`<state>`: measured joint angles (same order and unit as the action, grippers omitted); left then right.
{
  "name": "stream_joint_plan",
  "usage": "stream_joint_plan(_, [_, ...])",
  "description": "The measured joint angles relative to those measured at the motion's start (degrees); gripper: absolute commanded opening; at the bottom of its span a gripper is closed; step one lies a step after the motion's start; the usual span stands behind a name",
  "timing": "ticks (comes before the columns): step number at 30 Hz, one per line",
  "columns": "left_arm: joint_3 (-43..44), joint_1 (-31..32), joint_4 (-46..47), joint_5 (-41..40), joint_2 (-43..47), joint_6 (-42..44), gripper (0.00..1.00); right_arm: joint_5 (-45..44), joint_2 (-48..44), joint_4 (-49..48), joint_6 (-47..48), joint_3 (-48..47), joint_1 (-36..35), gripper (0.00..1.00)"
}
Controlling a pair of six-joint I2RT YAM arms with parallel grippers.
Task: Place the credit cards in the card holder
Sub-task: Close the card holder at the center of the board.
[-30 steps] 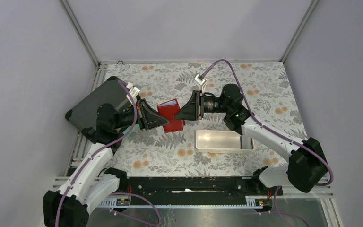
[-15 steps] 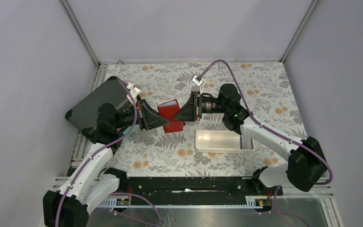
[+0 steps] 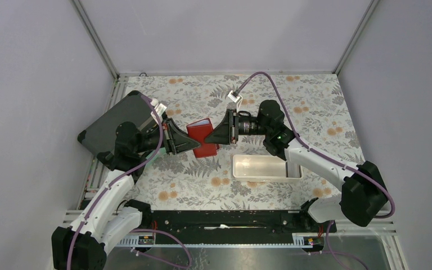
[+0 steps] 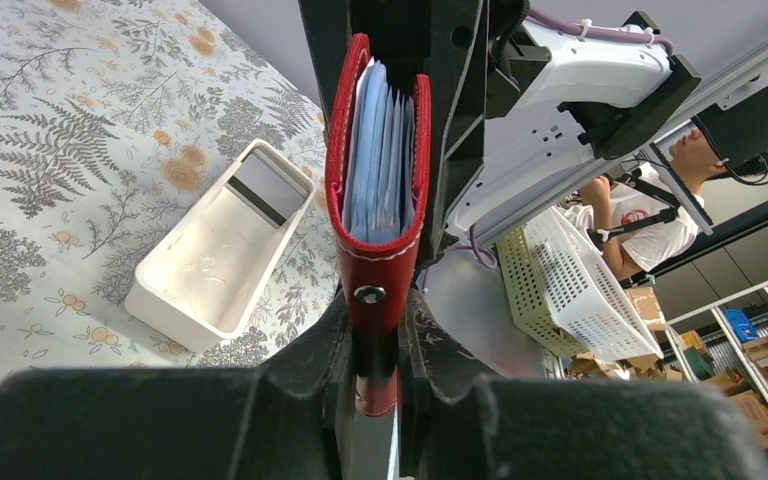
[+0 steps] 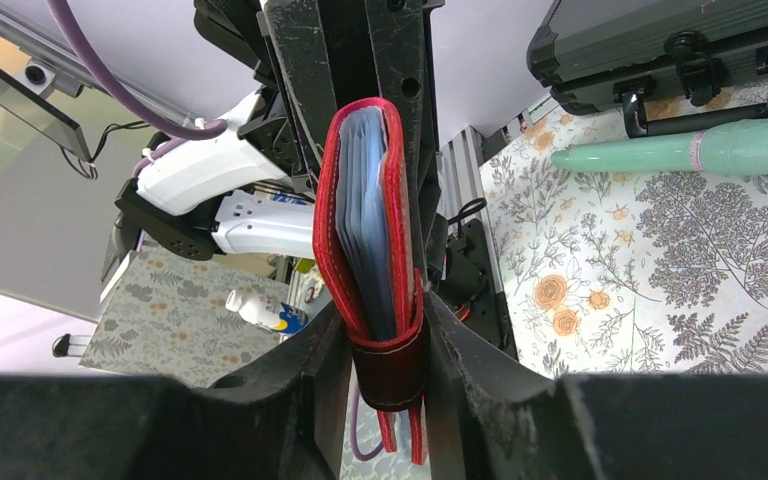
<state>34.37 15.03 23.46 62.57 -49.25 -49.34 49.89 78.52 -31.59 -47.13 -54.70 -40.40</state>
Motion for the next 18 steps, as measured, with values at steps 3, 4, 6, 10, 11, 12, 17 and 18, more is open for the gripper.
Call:
stream_joint_plan(3, [0.0, -0.2, -0.8, 0.0, 0.0, 0.0, 0.0, -0.5, 0.5, -0.5, 0.0, 0.0, -0.2, 0.3])
stream_joint_plan(4, [0.0, -0.3, -0.9, 0.0, 0.0, 0.0, 0.0, -0.7, 0.7, -0.6, 0.0, 0.0, -0.2, 0.29])
stream_joint_plan(6, [0.0, -0.6, -1.0, 0.0, 0.0, 0.0, 0.0, -0.9, 1.0, -1.1, -0.1, -0.1, -0.3, 0.29])
stream_joint_plan(10, [0.0, -1.1, -1.0, 0.0, -0.3, 0.0, 0.0, -0.9, 2.0, -1.5, -0.2, -0.7, -0.4, 0.29])
stream_joint_plan(11, [0.0, -1.2, -1.0, 0.0, -0.4, 0.0, 0.0, -0.9, 2.2, -1.6, -0.2, -0.7, -0.4, 0.29])
stream_joint_plan(12, [0.0, -1.3, -1.1, 0.0, -0.4, 0.0, 0.0, -0.9, 2.4, -1.9, -0.4, -0.7, -0.4, 0.3])
stream_joint_plan(17, [0.0, -1.7, -1.1, -0.1, -0.4, 0.0, 0.0, -0.8, 3.3, -2.6, -0.8, -1.3, -0.4, 0.3])
stream_joint_plan(18, [0.0, -1.8, -1.1, -0.1, -0.4, 0.0, 0.0, -0.9, 3.5, -2.6, -0.8, -1.5, -0.4, 0.3])
